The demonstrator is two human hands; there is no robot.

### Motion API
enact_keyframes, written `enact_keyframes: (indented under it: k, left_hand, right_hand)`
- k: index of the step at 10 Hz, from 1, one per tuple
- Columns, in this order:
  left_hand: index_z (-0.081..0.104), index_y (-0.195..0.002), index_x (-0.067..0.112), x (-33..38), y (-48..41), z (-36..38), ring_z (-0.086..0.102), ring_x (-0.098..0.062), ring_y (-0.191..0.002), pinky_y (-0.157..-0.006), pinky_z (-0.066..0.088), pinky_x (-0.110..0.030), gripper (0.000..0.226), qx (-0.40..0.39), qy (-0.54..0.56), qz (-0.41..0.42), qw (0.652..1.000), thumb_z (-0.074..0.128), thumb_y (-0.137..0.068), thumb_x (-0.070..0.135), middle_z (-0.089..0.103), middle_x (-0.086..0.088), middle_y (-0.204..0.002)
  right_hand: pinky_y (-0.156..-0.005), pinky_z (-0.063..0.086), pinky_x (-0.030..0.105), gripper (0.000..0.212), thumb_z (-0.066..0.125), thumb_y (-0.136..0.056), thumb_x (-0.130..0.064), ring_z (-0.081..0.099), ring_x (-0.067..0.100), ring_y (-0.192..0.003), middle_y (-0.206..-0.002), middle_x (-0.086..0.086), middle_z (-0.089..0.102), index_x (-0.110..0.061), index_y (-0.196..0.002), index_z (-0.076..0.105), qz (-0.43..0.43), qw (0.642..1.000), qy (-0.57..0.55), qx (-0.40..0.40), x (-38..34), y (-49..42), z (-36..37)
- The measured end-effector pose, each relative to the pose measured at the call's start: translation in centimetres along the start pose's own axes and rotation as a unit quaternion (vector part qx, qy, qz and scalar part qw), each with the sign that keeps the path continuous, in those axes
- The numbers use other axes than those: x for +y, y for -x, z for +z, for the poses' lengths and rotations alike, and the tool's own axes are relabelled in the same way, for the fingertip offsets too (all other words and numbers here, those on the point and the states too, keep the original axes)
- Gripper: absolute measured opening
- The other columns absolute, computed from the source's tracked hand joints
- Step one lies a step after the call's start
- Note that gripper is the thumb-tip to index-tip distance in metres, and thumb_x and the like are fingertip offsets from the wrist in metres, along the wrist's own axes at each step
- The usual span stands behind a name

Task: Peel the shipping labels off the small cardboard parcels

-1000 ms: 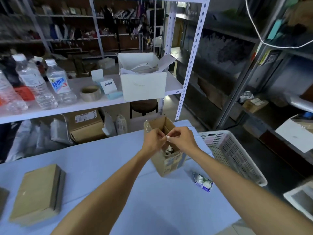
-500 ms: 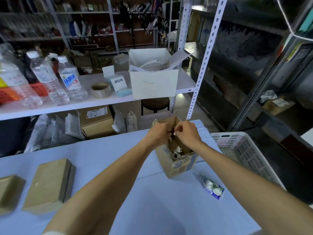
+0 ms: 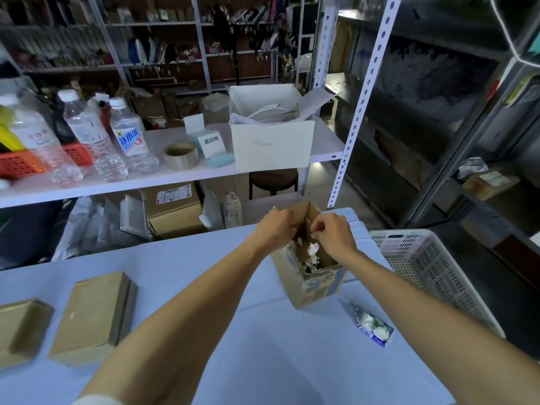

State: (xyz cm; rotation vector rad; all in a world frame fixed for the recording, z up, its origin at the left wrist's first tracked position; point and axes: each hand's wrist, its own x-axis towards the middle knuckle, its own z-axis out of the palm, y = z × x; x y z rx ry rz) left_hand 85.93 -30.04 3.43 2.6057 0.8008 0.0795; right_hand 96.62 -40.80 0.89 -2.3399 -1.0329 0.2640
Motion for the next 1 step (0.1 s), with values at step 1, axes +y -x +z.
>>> enact_keyframes:
  k: [1]
  left_hand:
    - [0.055,-0.120,0.007,-0.29,-0.21,0.26,0.058,-0.030,-0.083,-0.063,0.045,-0.034,0.033,0.002,0.002,-0.006,1.000,0.050,-0.089,0.013,0.062,-0.017,-0.111]
  right_hand:
    - [-0.075,0.052,0.033,0.008,0.066,-0.088,-0.011,0.064,0.024,-0.089,-0.092,0.008,0.071,-0.010,-0.086,0.073,0.016,1.000,0.003,0.006,-0.15,0.00,0.06]
